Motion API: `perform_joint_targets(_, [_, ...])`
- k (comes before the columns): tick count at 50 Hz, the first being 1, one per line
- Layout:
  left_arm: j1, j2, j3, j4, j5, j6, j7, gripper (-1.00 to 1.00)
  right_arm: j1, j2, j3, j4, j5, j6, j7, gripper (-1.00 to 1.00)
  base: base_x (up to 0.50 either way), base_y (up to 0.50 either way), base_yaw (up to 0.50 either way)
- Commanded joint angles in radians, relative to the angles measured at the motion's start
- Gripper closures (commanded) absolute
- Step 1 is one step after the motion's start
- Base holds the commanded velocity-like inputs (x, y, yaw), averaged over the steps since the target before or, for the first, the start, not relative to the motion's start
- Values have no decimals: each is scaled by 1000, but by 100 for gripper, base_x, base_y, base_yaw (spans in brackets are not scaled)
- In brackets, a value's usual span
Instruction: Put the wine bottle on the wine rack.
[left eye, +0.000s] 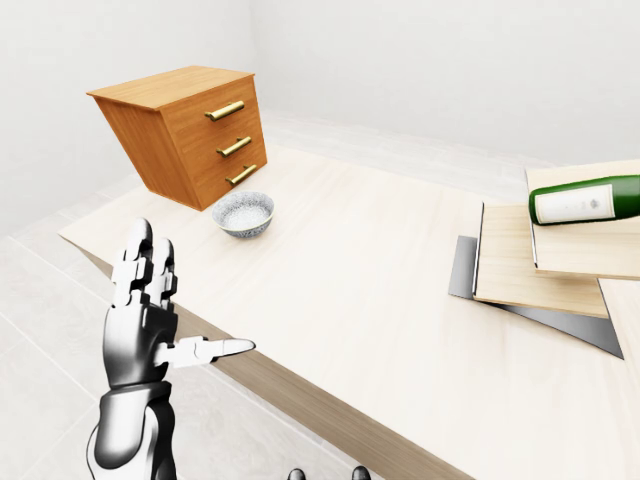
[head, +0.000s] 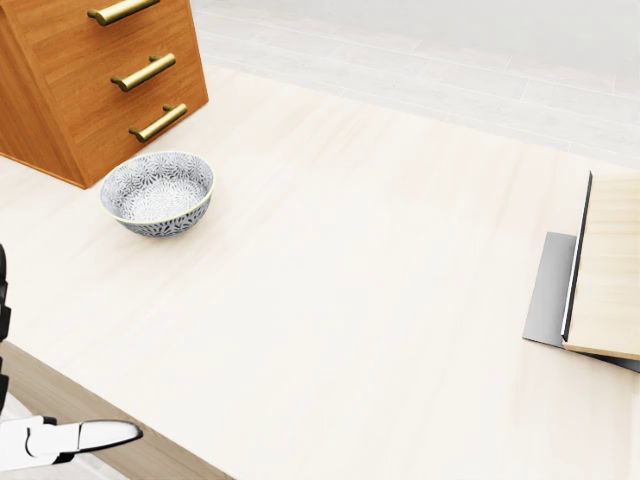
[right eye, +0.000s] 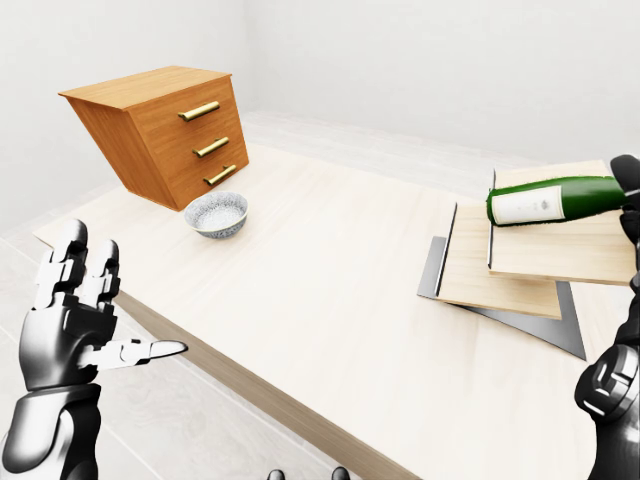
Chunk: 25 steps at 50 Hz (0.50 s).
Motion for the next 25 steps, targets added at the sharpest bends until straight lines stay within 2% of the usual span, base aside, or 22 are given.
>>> perform_joint_targets(1, [2, -3, -4, -4, 4, 0, 0, -100, 31, -44, -2, 8, -19, 0, -19, -100, 0, 0, 0])
perform_joint_targets(25, [3, -3, -12, 8, 12, 0, 1, -100, 66, -105, -19, 13, -21, 0, -27, -100, 0, 0, 0])
